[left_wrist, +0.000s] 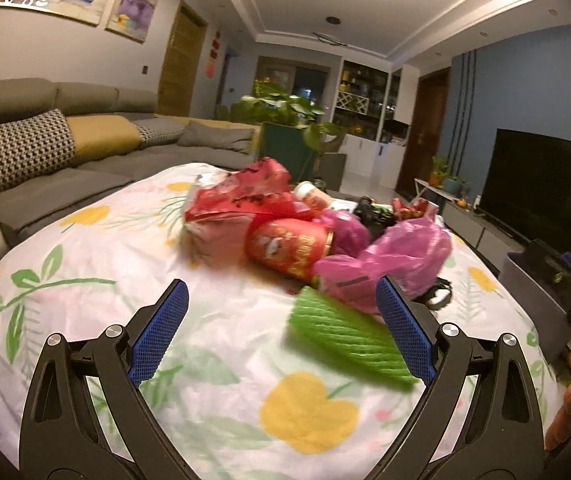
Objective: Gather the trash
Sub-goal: 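Move both open tools back over the trash on the table, then grasp the green foam net with the left tool while the right tool grasps the pink plastic bag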
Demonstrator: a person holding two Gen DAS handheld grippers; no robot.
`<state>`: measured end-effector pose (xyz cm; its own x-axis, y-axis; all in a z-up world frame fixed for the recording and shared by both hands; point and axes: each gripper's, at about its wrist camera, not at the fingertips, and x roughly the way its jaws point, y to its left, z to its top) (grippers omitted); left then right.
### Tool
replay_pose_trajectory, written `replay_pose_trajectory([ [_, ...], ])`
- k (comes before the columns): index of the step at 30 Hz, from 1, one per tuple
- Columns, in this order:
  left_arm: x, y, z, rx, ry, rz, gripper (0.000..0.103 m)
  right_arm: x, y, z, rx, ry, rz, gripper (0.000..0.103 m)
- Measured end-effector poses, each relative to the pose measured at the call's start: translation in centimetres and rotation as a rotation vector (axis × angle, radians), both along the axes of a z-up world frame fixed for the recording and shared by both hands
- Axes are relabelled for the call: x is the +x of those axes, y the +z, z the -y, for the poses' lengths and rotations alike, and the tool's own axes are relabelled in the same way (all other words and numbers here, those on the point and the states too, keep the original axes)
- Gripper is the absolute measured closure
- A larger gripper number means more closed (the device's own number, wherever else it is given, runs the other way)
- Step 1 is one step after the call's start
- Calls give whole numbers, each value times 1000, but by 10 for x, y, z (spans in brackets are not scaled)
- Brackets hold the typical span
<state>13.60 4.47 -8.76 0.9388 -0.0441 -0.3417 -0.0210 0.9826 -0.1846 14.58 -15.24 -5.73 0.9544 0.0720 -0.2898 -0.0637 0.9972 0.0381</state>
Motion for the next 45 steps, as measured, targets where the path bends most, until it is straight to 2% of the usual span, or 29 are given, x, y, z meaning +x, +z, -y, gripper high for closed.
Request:
replay_pose_trajectory([
  [5, 1, 1, -15, 6, 42, 18, 10, 17, -7, -25, -32, 2, 0, 17],
  [14, 7, 0, -33, -8, 82, 24, 10, 49, -17, -48, 7, 75, -42, 19],
  [19, 10, -1, -33, 1, 79, 22, 10, 63, -26, -58, 10, 102, -84, 46],
  [23, 12, -3, -33, -2, 73, 19, 10, 64, -31, -58, 5, 117, -103, 57],
  [24, 13, -3, -32, -4, 70, 18, 10, 63, -31, -59, -2, 122, -105, 62],
  [26, 14, -4, -30, -6, 62, 15, 10, 61, -32, -60, -13, 137, -103, 70],
  [28, 15, -4, -28, -3, 54, 14, 10, 60, -32, -62, -30, 142, -101, 84],
  [29, 14, -4, -26, 2, 50, 14, 10, 59, -31, -62, -36, 144, -97, 86],
  [30, 14, -3, -24, 6, 46, 15, 10, 58, -30, -61, -33, 146, -91, 94],
  [31, 14, -3, -22, 8, 41, 15, 10, 56, -29, -61, -36, 144, -83, 97],
  [40, 12, -5, -3, 24, -34, 11, 10, 28, 0, -42, 0, 129, 35, 98],
  [45, 20, -10, 16, 30, -101, -23, 10, 12, 17, -24, 29, 134, 95, 98],
])
